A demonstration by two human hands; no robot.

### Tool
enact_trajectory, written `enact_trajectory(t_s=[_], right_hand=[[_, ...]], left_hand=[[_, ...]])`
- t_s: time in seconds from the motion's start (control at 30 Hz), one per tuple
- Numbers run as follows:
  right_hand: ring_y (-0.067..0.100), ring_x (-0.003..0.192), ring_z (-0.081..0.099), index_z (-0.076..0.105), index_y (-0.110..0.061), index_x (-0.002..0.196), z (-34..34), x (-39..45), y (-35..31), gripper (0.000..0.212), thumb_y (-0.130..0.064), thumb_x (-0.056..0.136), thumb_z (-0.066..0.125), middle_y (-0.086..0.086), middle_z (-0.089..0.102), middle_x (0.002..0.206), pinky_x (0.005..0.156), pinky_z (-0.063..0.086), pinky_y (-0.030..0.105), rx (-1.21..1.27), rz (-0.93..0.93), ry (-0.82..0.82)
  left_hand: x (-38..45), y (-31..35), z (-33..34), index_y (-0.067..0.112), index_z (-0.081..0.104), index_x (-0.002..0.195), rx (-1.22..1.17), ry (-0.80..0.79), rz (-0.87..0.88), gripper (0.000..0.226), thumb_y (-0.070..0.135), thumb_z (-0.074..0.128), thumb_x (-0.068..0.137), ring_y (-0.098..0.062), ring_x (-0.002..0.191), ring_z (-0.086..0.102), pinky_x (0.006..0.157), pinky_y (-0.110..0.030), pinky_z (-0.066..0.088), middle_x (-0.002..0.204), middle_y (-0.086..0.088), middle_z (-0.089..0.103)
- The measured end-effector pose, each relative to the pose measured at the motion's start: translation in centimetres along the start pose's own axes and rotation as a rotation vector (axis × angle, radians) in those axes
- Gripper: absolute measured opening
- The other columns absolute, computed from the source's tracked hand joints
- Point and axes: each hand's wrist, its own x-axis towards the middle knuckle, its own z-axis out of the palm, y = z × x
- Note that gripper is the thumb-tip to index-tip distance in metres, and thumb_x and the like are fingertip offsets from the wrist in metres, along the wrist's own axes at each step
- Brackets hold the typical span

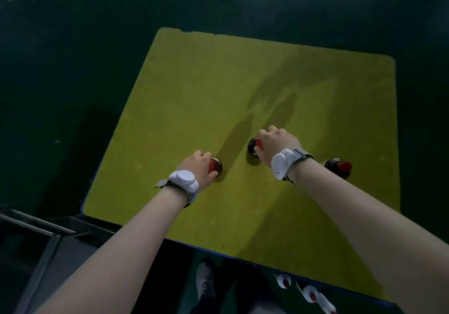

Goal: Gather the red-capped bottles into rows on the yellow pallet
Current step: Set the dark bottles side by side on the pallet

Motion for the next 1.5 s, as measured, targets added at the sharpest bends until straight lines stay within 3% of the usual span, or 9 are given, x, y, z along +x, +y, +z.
enact_trajectory(t_s=[0.13,0.3,0.6,0.9,1.17,1.37,1.5], right_hand=[[0.032,0.094,0.059,0.051,-0.015,0.117,4.4,1.8,0.7,0.024,-0.033,0.101,0.054,0.011,0.056,0.107,0.061,0.044,0.035,-0.010,0.054,-0.133],[0.031,0.087,0.057,0.050,-0.012,0.106,5.9,2.8,1.0,0.013,-0.023,0.101,0.054,0.010,0.053,0.097,0.059,0.044,0.035,0.067,0.056,-0.033],[0.025,0.078,0.047,0.051,-0.012,0.103,5.8,1.2,0.0,0.015,-0.025,0.102,0.058,0.008,0.060,0.095,0.059,0.042,0.035,0.069,0.000,-0.057],[0.026,0.083,0.060,0.051,-0.016,0.103,7.7,-2.4,-2.4,0.024,-0.038,0.100,0.060,0.005,0.062,0.093,0.059,0.043,0.034,0.090,-0.058,-0.056],[0.028,0.087,0.062,0.053,-0.015,0.108,7.9,-2.9,-3.2,0.024,-0.039,0.102,0.055,0.006,0.063,0.097,0.061,0.040,0.034,0.056,-0.045,-0.068],[0.027,0.083,0.058,0.054,-0.018,0.114,6.8,-3.8,-1.1,0.015,-0.021,0.100,0.055,0.005,0.060,0.100,0.066,0.041,0.036,0.033,-0.021,-0.131],[0.029,0.094,0.058,0.056,-0.020,0.111,5.3,-4.4,2.1,0.013,-0.023,0.099,0.054,0.006,0.060,0.105,0.072,0.038,0.037,-0.014,0.046,-0.127]], left_hand=[[0.8,0.4,4.2,0.022,0.054,0.134,0.014,0.019,-0.064,0.039,0.036,0.063,0.098,-0.035,0.089,0.066,0.062,-0.036,0.049,0.118,-0.010,0.056],[1.7,0.2,4.7,0.013,0.060,0.122,0.059,0.118,-0.077,0.023,0.024,0.061,0.102,-0.033,0.078,0.067,0.057,-0.040,0.053,0.113,-0.011,0.055],[2.7,0.7,2.8,0.010,0.060,0.115,0.104,0.076,-0.051,0.022,0.029,0.062,0.103,-0.034,0.081,0.069,0.055,-0.035,0.041,0.108,-0.011,0.057],[2.9,3.1,3.7,0.011,0.060,0.119,0.090,0.032,0.045,0.019,0.020,0.062,0.103,-0.038,0.084,0.071,0.065,-0.043,0.056,0.108,-0.012,0.055],[3.2,3.5,4.2,0.014,0.062,0.121,0.084,0.072,0.073,0.021,0.011,0.061,0.101,-0.039,0.085,0.071,0.066,-0.046,0.059,0.110,-0.012,0.056],[2.8,4.4,3.4,0.012,0.059,0.120,0.093,0.036,0.053,0.019,0.012,0.057,0.102,-0.037,0.092,0.068,0.073,-0.047,0.059,0.114,-0.012,0.057],[2.2,6.6,1.6,0.014,0.059,0.119,0.200,0.073,0.086,0.019,0.020,0.056,0.101,-0.031,0.102,0.062,0.075,-0.039,0.053,0.119,-0.009,0.057]])
